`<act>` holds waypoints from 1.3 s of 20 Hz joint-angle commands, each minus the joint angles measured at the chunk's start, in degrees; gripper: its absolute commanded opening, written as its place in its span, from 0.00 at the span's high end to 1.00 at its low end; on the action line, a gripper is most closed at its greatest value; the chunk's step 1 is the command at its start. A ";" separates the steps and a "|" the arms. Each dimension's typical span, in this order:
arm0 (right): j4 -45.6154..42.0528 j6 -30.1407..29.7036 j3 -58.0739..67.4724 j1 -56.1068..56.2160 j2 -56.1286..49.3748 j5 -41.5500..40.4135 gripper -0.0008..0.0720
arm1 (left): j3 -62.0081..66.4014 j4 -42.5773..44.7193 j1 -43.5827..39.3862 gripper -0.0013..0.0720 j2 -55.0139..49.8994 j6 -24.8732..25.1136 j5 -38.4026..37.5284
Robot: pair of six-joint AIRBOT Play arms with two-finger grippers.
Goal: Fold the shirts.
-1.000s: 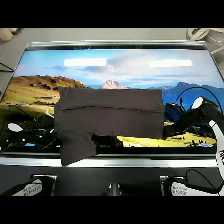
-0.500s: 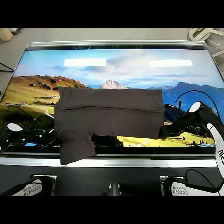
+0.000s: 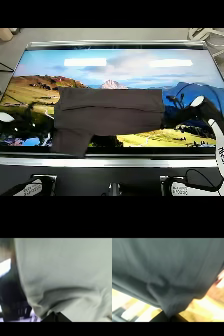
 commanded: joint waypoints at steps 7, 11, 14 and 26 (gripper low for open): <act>3.06 -0.52 20.59 0.04 -7.63 -8.28 0.97 | 26.88 -0.37 -6.23 0.93 -11.45 -5.55 5.64; 4.24 -0.66 23.26 0.04 -10.75 -16.13 0.97 | 39.39 -0.37 -8.85 0.93 -22.18 -5.97 6.29; 4.74 -0.61 24.83 0.04 -13.16 -20.11 0.96 | 47.34 -0.31 -8.81 0.93 -28.09 -8.20 6.32; 5.31 -2.32 24.96 1.33 -16.57 -21.22 0.03 | 51.23 -0.28 -8.68 0.18 -37.86 -12.17 -0.87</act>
